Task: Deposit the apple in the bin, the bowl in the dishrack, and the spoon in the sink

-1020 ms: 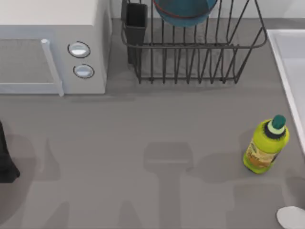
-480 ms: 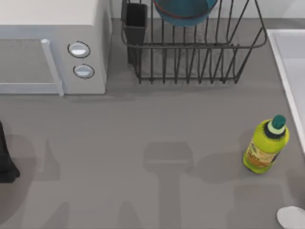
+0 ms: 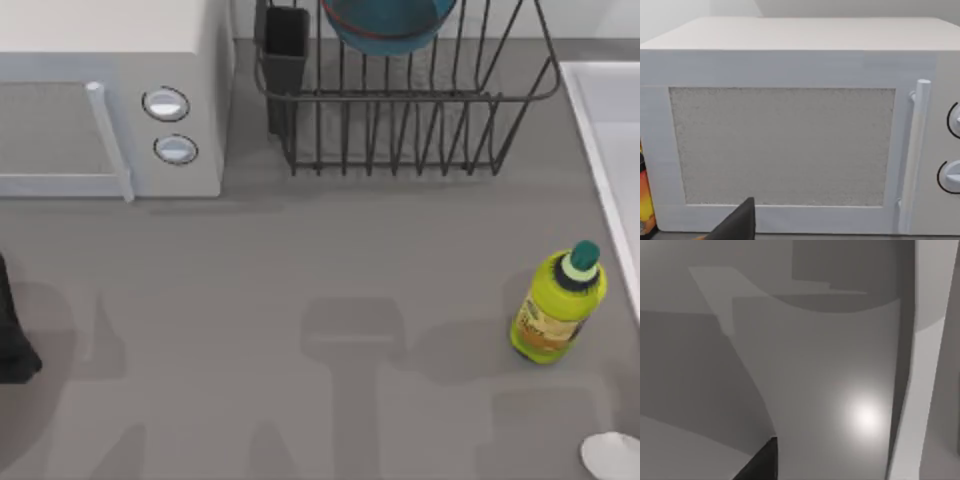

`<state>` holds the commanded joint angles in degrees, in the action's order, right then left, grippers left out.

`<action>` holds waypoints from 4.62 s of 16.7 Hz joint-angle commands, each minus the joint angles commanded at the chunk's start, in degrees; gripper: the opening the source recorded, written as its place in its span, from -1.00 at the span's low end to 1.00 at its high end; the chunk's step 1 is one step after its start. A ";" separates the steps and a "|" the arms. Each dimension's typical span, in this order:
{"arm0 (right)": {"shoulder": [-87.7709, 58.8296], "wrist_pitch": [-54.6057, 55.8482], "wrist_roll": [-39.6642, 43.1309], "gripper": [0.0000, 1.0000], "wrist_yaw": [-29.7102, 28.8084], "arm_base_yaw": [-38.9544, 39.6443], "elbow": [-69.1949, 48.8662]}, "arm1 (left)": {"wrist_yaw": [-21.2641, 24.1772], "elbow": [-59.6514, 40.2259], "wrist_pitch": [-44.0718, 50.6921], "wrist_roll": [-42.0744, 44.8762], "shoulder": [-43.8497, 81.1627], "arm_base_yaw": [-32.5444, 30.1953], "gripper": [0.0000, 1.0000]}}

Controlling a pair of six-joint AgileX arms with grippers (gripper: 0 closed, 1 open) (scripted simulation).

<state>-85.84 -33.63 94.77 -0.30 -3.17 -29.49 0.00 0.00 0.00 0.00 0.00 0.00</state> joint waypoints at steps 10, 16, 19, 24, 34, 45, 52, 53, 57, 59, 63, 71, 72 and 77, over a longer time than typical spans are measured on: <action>0.00 0.00 0.00 -1.00 0.00 0.00 0.00 | 0.00 0.00 0.00 0.00 0.00 0.00 1.00; 6.25 -13.66 -2.16 -1.00 -1.06 0.17 -7.77 | 0.00 0.00 0.00 0.00 0.00 0.00 1.00; 9.40 -24.25 -1.93 -1.00 -1.08 0.12 -13.31 | 0.00 0.00 0.00 0.00 0.00 0.00 1.00; 13.89 -33.94 -2.19 -1.00 -1.03 0.06 -20.02 | 0.00 0.00 0.00 0.00 0.00 0.00 1.00; 6.49 -35.91 -3.73 -1.00 -0.66 -2.49 -28.78 | 0.00 0.00 0.00 0.00 0.00 0.00 1.00; -37.18 -50.07 -5.09 -1.00 1.09 -8.32 -89.26 | 0.00 0.00 0.00 0.00 0.00 0.00 1.00; -60.85 -59.60 -2.02 -1.00 0.26 -7.43 -120.27 | 0.00 0.00 0.00 0.00 0.00 0.00 1.00; -63.22 -60.68 -1.34 -1.00 0.02 -7.11 -123.84 | 0.00 0.00 0.00 0.00 0.00 0.00 1.00; -69.93 -63.97 1.27 -1.00 -0.88 -5.94 -133.85 | 0.00 0.00 0.00 0.00 0.00 0.00 1.00; -71.47 -64.79 2.04 -1.00 -1.15 -5.59 -136.33 | 0.00 0.00 0.00 0.00 0.00 0.00 1.00; -71.77 -64.95 2.20 -1.00 -1.21 -5.52 -136.80 | 0.00 0.00 0.00 0.00 0.00 0.00 1.00; -68.41 -57.91 2.14 -1.00 -1.16 -5.51 -126.67 | 0.00 0.00 0.00 0.00 0.00 0.00 1.00; -67.55 -55.96 2.14 -1.00 -1.16 -5.47 -123.16 | 0.00 0.00 0.00 0.00 0.00 0.00 1.00; -63.86 -47.50 2.17 -1.00 -1.11 -5.46 -111.03 | 0.00 0.00 0.00 0.00 0.00 0.00 1.00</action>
<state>-149.70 -81.14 96.94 -1.40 -8.62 -140.52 0.00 0.00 0.00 0.00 0.00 0.00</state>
